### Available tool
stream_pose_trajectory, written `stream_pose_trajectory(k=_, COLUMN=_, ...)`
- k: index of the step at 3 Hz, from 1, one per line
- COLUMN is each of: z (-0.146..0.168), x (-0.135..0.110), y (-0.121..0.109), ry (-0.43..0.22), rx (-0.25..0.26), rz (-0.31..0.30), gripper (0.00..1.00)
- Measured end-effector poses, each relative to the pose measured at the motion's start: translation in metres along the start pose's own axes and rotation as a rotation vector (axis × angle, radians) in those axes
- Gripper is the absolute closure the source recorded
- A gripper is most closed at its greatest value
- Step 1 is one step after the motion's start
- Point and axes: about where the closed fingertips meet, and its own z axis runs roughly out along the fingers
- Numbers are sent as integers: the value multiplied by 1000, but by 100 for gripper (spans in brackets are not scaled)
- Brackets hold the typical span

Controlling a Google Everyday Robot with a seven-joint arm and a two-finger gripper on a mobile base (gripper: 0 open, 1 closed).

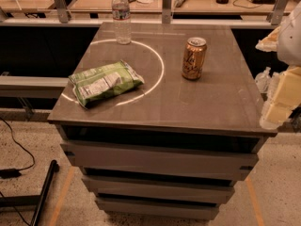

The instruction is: Pick orange can

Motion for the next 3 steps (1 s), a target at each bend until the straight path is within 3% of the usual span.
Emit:
stream_pose_trajectory(k=1, z=0, x=0, y=0, ry=0, rx=0, rz=0, gripper=0)
stream_pose_trajectory(k=3, z=22, x=-30, y=-78, ry=-188, rx=48, rz=60, gripper=0)
